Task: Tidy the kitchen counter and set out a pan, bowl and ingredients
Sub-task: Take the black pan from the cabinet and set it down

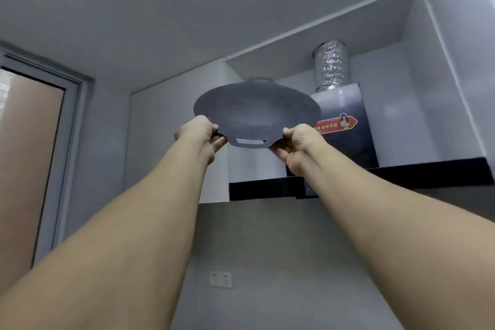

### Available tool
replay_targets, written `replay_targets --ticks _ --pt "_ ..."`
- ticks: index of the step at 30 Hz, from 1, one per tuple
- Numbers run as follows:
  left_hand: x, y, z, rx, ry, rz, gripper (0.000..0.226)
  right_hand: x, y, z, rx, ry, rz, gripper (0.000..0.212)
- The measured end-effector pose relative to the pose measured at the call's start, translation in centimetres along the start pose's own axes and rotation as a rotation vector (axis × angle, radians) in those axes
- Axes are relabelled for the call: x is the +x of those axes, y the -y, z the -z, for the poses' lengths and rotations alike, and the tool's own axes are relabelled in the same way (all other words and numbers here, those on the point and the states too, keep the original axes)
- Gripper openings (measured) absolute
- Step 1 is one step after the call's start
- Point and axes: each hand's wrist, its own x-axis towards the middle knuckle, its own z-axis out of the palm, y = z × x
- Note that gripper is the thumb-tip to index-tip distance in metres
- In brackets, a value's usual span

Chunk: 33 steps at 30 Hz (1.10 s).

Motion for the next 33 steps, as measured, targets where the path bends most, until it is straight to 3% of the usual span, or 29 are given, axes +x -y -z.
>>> replay_targets --ticks 10,18,26,33 --pt "3.6 14.5 16.2 0.147 -0.327 0.272 0.015 0.3 -22.5 4.2 -0.005 -0.13 -0.438 0.023" --pt "0.7 26.4 25.2 0.085 -0.534 0.41 0.03 -1.3 -36.0 10.2 -0.008 -0.241 -0.722 0.037" --pt "0.1 37.2 28.3 0.097 -0.688 0.499 0.047 -0.8 -44.2 18.1 -0.034 -0.301 -0.861 0.039" --pt "1.8 43.1 28.2 0.148 -0.705 0.568 0.041 2.2 -47.7 22.9 -0.132 -0.28 -0.94 0.021"
